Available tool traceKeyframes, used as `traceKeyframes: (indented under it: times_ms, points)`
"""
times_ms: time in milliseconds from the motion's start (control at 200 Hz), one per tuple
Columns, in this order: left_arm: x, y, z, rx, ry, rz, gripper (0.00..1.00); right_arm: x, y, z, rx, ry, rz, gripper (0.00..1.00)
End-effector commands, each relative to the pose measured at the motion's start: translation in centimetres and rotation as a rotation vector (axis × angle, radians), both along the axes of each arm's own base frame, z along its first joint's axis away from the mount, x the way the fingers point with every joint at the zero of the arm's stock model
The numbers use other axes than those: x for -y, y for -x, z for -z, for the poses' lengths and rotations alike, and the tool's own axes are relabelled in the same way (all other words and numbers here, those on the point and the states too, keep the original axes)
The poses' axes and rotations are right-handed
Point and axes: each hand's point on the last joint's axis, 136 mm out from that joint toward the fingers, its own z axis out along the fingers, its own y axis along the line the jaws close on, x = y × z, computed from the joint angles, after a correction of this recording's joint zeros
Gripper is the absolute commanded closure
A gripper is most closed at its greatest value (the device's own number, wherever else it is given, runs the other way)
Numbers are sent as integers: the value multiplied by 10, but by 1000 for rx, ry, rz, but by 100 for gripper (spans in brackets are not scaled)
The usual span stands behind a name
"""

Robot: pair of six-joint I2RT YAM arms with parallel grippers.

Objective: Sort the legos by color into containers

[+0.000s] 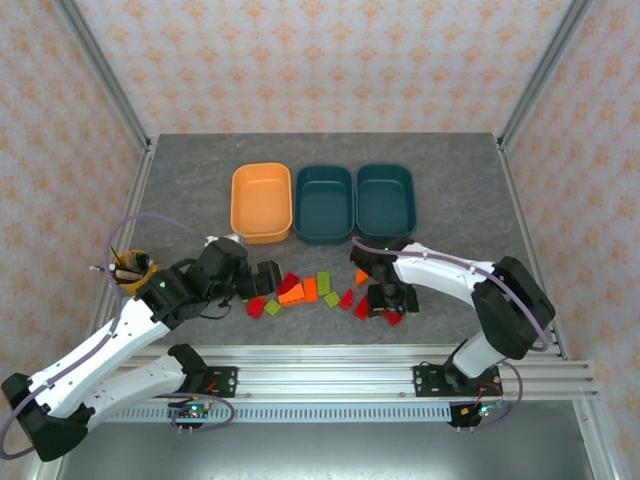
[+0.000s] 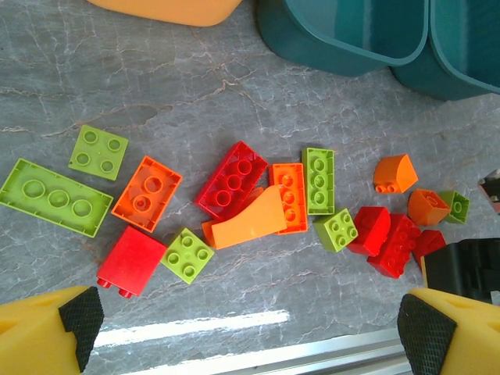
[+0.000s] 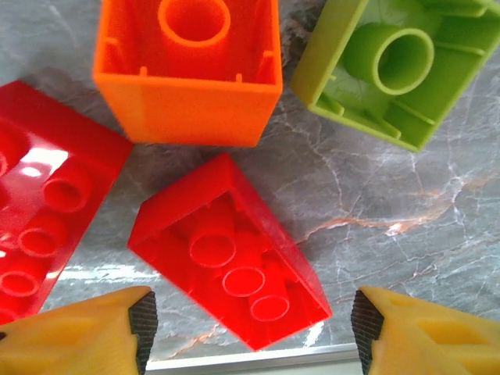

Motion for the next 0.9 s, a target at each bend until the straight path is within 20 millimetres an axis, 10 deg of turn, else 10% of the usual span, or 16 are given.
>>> traceKeyframes:
  times_ms: [0,896]
  points:
    - [-4,-1,-4,21,4,-28,0,2,-10,2,23,12,36,34]
    - [23,-6,-11,37,88,47,1,6,-18,31,-49,-18,86,65]
